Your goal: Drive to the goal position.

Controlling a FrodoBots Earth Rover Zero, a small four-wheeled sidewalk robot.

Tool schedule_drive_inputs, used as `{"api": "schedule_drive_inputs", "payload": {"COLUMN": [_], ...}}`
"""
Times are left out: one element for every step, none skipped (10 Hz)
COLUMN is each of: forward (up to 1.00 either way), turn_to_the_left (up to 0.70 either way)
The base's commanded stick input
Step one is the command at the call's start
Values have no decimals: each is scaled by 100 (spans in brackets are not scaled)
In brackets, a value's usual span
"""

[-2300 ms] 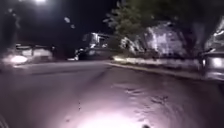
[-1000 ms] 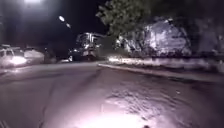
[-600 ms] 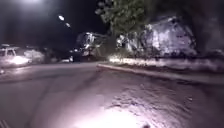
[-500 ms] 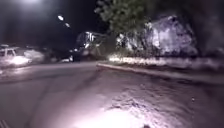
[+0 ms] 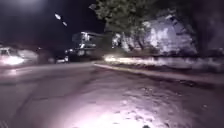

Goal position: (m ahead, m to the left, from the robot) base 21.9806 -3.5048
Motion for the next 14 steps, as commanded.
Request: {"api": "schedule_drive_inputs", "payload": {"forward": [70, 70, 70, 70, 70, 70, 70, 70, 70, 70, 70, 70, 70, 70], "turn_to_the_left": [-20, 0, 0, 0, 0, 0, 0, 0, 0, 0, 0, 0, 0, 0]}}
